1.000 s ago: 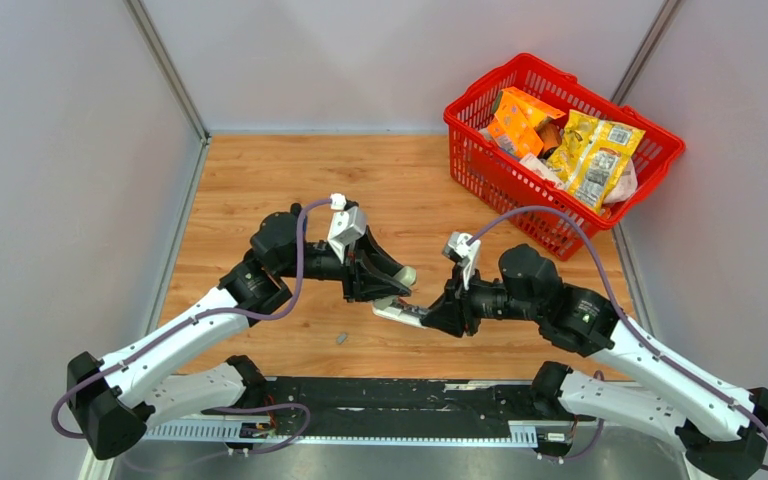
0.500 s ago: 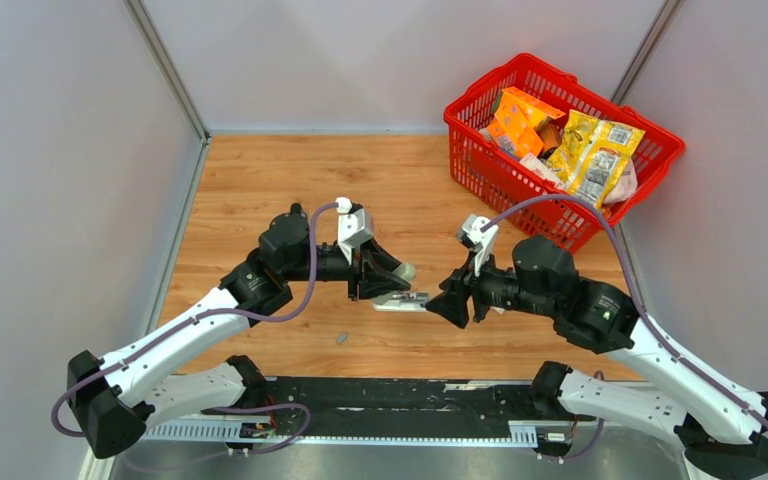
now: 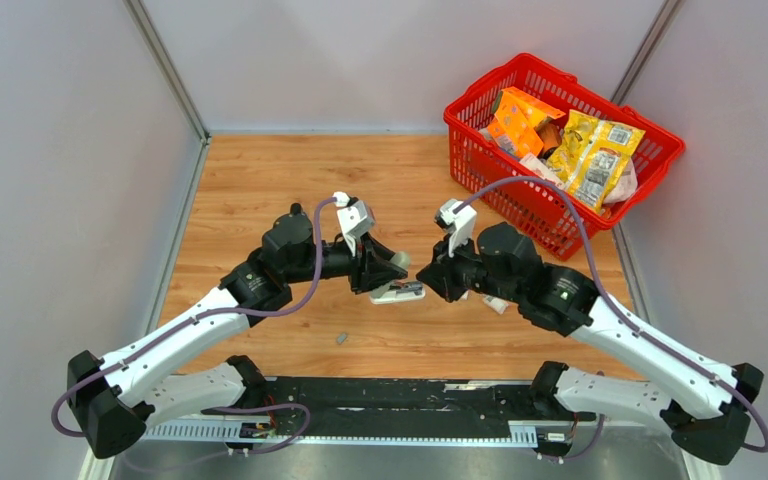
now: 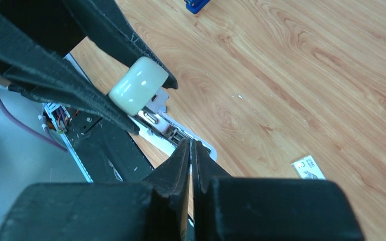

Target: Unload the staples from the stapler

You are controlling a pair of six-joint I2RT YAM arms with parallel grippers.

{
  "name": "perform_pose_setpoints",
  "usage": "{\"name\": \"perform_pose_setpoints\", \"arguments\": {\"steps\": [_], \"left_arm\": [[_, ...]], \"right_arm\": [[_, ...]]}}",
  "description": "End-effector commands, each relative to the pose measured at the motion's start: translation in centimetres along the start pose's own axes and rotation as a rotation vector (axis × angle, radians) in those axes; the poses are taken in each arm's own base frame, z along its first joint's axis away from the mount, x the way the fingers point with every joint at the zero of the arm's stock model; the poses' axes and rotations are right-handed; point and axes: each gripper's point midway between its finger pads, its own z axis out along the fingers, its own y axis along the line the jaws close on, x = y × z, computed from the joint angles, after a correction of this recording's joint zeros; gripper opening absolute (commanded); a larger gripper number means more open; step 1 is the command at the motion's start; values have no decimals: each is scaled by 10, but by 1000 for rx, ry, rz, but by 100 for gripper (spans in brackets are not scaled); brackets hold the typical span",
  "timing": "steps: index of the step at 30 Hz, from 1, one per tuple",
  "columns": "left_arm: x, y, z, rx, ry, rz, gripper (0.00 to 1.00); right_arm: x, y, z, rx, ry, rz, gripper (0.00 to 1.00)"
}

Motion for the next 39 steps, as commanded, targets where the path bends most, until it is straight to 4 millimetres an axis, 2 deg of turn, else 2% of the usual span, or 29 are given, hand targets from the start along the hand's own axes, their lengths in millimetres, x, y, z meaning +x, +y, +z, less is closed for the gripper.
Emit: {"name": "perform_pose_setpoints", "arguments": {"steps": [1,6,13,15,24,28,29,34,39], "left_arm": [[-19,5,-3,-68,-81,-45,0],[-19,14,-5,-133,-103,-107,0],[-18,24,-6,-199,-116,-158,0],[-16,28,-4,-216,-112,-172,0],[-7,45,-6,-311,-96,-207,0],[-9,54,-9,-371,-112,-224,0],[-4,59,-11,-398,-95,-234,0],[-2,64,-15,-439,-103,-247,0],[4,69,-21,-476,-100,-260,0]], "right_arm": [[-17,-1,21,19,-75,42,4],[-14,-12,38,64,-104,57,0],[-3,-9,60,28,-105,83,0],[1,-2,63,-15,-100,81,0],[16,4,76,-62,-70,84,0],[26,8,85,-85,-48,98,0],[28,9,86,-90,-45,100,0],[42,11,97,-121,-36,126,0],[47,18,109,-166,-53,145,0]]}}
